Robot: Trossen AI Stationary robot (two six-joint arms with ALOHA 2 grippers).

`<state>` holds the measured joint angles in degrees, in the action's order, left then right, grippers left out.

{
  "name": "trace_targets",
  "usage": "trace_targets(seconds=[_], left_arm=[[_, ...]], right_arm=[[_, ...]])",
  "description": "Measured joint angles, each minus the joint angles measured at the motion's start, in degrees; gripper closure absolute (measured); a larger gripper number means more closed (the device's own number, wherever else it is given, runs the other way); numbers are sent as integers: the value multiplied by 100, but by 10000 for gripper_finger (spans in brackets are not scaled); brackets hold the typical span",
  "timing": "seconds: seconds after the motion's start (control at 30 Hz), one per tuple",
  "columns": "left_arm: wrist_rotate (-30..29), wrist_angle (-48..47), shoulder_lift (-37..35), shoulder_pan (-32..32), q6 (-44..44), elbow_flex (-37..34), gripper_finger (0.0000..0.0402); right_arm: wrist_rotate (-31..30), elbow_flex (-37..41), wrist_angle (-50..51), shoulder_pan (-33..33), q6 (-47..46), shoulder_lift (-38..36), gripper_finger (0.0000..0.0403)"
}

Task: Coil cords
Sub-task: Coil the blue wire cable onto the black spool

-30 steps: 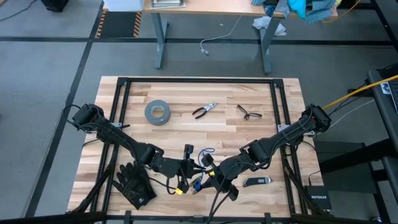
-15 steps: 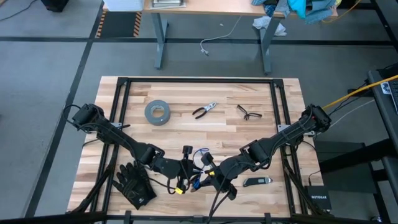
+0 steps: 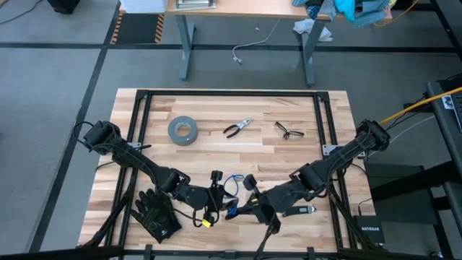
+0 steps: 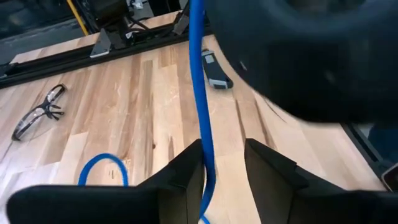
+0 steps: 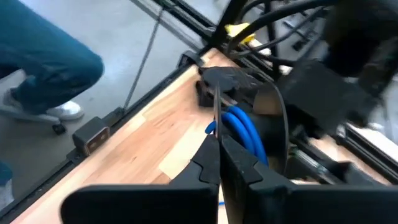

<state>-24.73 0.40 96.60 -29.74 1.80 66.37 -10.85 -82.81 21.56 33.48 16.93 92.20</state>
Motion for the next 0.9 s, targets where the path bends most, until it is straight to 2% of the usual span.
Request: trace_targets(seconds=[0.3,0.53,0.9], left_arm=[[-2,-122,0,-2,11,0,298],[-266,-444,0,7,208,0,298],[-294,-759,0,7,218,0,324]], right_arm=[[-601,-2,274,118,-299,-144,402],[-669,-2,258,105,-319,-144,402],[-667,-2,258,105,-360,-144,402]])
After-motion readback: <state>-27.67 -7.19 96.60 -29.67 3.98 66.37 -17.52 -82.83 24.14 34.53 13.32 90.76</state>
